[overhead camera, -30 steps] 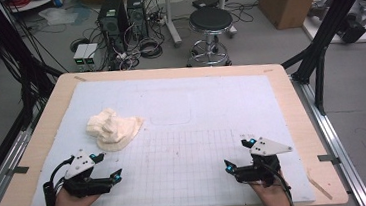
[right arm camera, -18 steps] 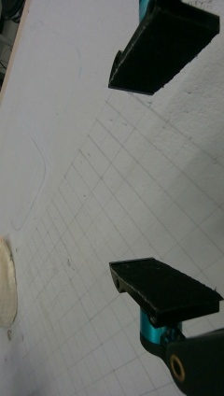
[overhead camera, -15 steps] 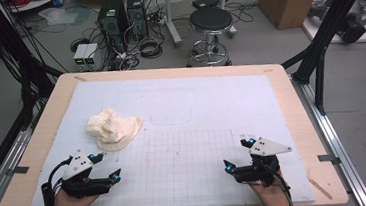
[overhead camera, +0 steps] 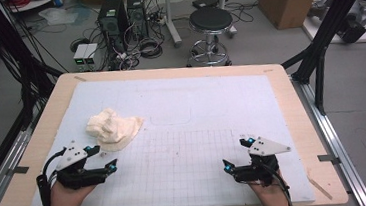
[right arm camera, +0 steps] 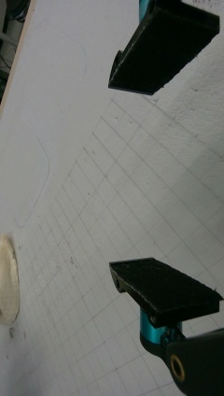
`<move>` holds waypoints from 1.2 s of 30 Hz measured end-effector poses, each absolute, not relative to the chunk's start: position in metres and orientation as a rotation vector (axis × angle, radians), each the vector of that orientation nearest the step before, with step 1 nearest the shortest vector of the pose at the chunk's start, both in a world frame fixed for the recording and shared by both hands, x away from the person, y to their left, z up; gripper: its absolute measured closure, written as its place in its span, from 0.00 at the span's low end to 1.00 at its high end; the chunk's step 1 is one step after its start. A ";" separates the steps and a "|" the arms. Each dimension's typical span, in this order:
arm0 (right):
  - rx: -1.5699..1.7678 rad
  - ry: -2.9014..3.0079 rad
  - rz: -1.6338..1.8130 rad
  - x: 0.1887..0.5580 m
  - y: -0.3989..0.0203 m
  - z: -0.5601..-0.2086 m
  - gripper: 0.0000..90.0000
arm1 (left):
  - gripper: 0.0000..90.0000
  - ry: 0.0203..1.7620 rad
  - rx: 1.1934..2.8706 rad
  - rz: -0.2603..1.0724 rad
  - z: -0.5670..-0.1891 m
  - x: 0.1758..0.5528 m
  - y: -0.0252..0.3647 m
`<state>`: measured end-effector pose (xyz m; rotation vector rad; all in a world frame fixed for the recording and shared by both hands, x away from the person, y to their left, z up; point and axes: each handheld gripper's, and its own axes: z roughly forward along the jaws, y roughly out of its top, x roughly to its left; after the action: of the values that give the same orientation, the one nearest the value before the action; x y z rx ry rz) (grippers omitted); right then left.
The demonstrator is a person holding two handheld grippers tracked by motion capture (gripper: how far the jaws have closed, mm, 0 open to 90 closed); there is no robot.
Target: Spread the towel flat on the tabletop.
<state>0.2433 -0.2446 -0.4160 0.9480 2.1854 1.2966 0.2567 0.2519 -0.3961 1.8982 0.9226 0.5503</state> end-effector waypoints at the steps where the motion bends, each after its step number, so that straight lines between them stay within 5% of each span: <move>1: 0.945 2.182 1.299 0.243 -0.245 -0.416 0.11 | 0.27 0.928 1.899 0.555 -0.395 0.262 0.252; 23: 0.942 2.180 1.336 0.248 -0.244 -0.416 0.12 | 0.32 1.184 1.872 0.512 -0.410 0.349 0.254; 36: 0.954 2.188 1.333 0.249 -0.242 -0.418 0.12 | 0.58 1.239 1.909 0.478 -0.437 0.368 0.247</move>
<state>0.2490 -0.2424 -0.4176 0.9538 2.1885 1.3330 0.3683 0.2473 -0.4368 1.9086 1.2395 0.4784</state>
